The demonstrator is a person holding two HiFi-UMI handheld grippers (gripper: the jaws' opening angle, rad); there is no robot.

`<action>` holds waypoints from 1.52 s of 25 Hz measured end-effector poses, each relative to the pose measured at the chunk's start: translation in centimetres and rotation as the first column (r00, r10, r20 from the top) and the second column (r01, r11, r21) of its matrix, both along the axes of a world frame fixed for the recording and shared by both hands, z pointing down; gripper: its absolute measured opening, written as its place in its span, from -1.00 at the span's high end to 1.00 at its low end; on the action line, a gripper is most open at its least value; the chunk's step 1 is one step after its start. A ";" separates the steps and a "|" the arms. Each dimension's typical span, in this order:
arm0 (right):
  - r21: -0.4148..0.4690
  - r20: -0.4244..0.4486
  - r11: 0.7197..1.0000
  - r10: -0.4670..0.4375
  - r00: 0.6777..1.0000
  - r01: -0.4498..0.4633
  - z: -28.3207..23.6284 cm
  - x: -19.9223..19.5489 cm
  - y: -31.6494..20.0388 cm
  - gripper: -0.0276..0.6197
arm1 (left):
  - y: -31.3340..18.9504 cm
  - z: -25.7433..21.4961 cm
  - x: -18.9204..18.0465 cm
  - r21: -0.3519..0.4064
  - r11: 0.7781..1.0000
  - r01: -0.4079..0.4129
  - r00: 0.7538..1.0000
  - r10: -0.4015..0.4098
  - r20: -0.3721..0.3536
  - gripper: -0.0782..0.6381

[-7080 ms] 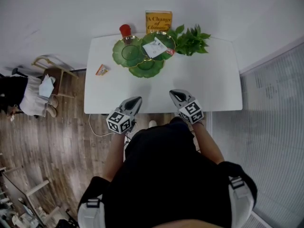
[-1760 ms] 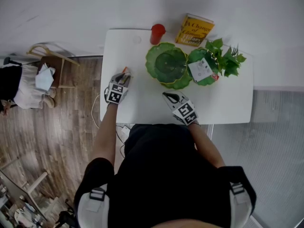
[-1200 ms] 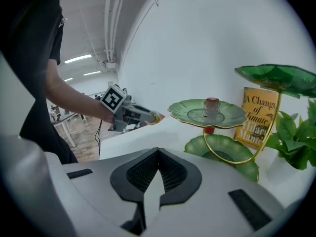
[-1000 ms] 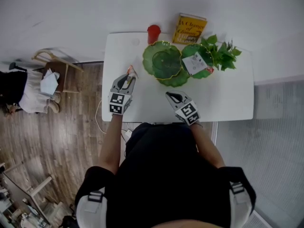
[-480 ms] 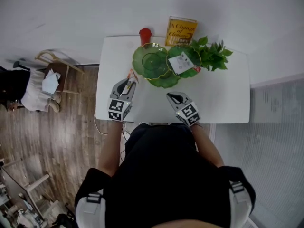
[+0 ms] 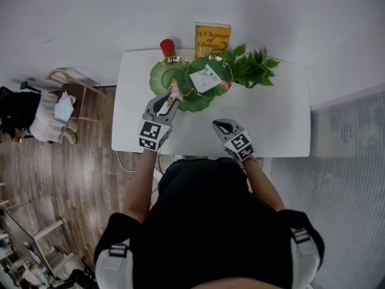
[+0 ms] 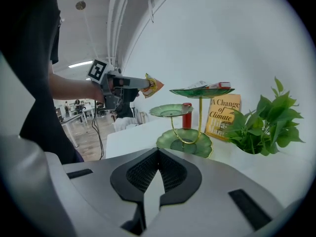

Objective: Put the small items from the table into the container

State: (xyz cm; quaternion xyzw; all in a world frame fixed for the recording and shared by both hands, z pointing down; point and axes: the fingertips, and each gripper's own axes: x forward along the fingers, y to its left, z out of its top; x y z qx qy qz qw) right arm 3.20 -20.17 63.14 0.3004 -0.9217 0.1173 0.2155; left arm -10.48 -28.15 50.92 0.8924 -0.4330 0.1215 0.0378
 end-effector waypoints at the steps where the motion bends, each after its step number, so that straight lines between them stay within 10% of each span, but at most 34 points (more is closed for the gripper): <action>1: 0.000 0.002 1.000 0.004 1.000 -0.004 0.0 0.7 0.1 0.85 | -0.2 -0.4 0.9 0.007 1.000 -0.011 1.000 0.011 0.005 0.49; 11: 0.017 0.026 0.999 0.049 0.998 -0.049 -0.3 7.2 0.6 0.84 | -2.3 -1.6 8.2 0.015 0.998 -0.063 0.997 0.063 0.040 0.49; 26: -0.043 0.063 0.996 0.075 0.995 -0.072 1.9 11.9 1.4 0.83 | -3.8 -0.7 10.6 -0.017 1.000 -0.016 0.986 0.019 0.168 0.48; 38: -0.072 0.062 0.994 0.082 0.995 -0.077 3.2 12.7 1.2 0.83 | -4.0 -0.5 11.5 -0.016 0.999 -0.032 0.991 0.034 0.130 0.27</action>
